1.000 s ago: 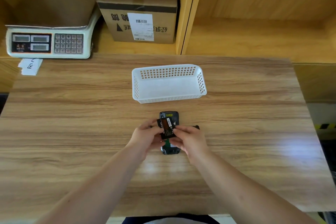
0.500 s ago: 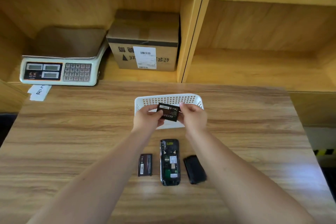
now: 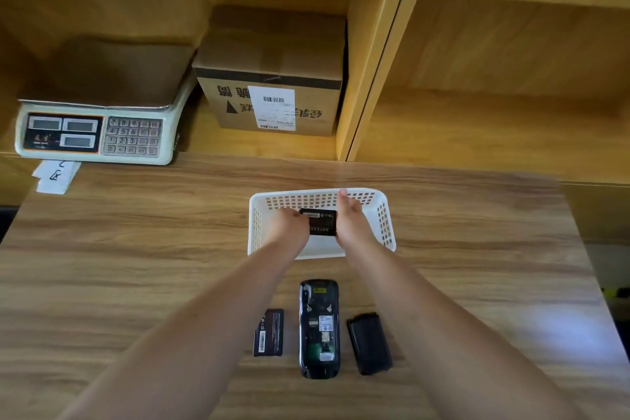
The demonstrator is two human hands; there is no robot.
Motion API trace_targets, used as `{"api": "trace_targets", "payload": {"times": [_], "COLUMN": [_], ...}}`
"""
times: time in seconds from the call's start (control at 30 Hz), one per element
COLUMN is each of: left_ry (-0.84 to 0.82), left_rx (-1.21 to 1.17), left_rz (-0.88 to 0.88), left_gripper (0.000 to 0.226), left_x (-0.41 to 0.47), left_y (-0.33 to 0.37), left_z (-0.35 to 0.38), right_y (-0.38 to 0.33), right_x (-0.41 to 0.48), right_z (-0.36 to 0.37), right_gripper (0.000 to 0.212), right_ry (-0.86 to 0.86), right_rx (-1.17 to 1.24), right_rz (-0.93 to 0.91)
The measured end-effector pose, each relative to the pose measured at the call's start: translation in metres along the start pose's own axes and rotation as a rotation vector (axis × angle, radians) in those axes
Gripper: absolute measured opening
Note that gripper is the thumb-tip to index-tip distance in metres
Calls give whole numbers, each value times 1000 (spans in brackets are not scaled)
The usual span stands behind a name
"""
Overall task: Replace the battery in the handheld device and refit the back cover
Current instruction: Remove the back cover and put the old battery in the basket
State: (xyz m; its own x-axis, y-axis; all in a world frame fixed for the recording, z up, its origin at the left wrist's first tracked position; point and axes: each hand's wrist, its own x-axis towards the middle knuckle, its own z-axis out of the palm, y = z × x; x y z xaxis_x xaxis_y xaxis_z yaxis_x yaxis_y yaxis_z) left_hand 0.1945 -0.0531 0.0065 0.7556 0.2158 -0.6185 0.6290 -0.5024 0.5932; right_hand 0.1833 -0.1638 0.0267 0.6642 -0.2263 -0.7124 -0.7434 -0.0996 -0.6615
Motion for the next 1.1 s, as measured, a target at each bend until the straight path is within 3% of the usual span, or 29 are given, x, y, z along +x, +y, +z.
{"api": "trace_targets", "payload": {"times": [0.07, 0.13, 0.2, 0.27, 0.33, 0.43, 0.5, 0.57, 0.63, 0.7, 0.73, 0.77, 0.9, 1.0, 1.1], "left_ry": [-47, -28, -116, -168, -224, -211, -258, -233, -232, -169, -115, -136, -195, -136, -121], "left_rx": [99, 76, -1, 257, 737, 844, 768, 476, 533, -23, -125, 7, -68, -137, -117], "left_rz": [-47, -106, -142, -62, 95, 173, 126, -14, 49, -121, -90, 9, 147, 210, 266], "left_gripper": [23, 30, 35, 32, 35, 52, 52, 39, 34, 43, 51, 57, 43, 29, 30], "left_x": [5, 9, 11, 8, 10, 17, 14, 6, -1, -4, -8, -10, -32, -50, -65], "left_y": [5, 8, 12, 9, 5, 4, 3, 8, 12, 24, 25, 23, 14, -3, -27], "left_z": [4, 8, 9, 15, 20, 24, 29, 27, 18, 5, 0, -4, -15, -27, -35], "right_y": [-3, -4, -2, -1, -1, -6, -9, -11, -11, -10, -9, -9, -2, 10, 25], "right_x": [7, 12, 16, 20, 24, 25, 25, 22, 19, 15, 11, 8, -13, -32, -50], "right_z": [4, 10, 13, 16, 17, 18, 17, 13, 6, -4, -9, -14, -31, -37, -39], "right_gripper": [64, 66, 66, 68, 71, 74, 74, 73, 71, 71, 69, 66, 33, 25, 21], "right_ry": [-20, -15, -7, -23, -53, -98, -123, -108, -88, -98, -108, -117, -145, -216, -220], "right_rx": [-44, -94, -142, -185, -225, -271, -300, -311, -285, -227, -196, -164, -24, 142, 220], "right_rz": [23, 29, 23, 38, 74, 101, 109, 108, 86, 40, 11, -18, -63, -7, -24]}}
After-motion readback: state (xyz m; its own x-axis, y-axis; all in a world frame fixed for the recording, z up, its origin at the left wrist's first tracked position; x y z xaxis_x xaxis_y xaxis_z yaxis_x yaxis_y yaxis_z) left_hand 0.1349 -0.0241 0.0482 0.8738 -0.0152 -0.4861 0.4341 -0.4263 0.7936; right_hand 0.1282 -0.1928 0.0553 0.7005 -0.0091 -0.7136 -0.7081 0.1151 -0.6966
